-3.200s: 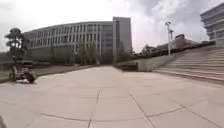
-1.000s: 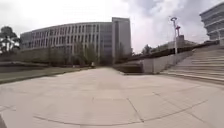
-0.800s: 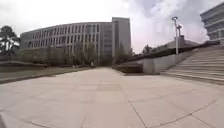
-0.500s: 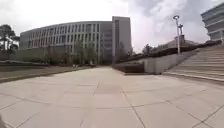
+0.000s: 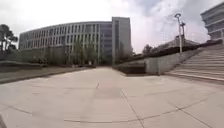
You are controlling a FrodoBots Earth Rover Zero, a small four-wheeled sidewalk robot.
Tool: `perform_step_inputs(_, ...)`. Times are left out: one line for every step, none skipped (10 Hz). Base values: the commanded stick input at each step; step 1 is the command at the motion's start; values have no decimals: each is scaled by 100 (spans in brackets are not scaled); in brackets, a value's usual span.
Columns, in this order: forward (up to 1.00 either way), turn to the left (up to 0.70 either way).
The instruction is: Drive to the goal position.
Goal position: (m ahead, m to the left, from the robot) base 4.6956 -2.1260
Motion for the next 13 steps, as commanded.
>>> perform_step_inputs(70, 0)
perform_step_inputs(70, 0)
perform_step_inputs(70, -1)
perform_step_inputs(70, -2)
perform_step_inputs(70, -2)
perform_step_inputs(70, -20)
perform_step_inputs(70, -35)
perform_step_inputs(70, -35)
perform_step_inputs(70, -23)
perform_step_inputs(70, -9)
perform_step_inputs(70, 0)
perform_step_inputs(70, 0)
perform_step_inputs(70, 0)
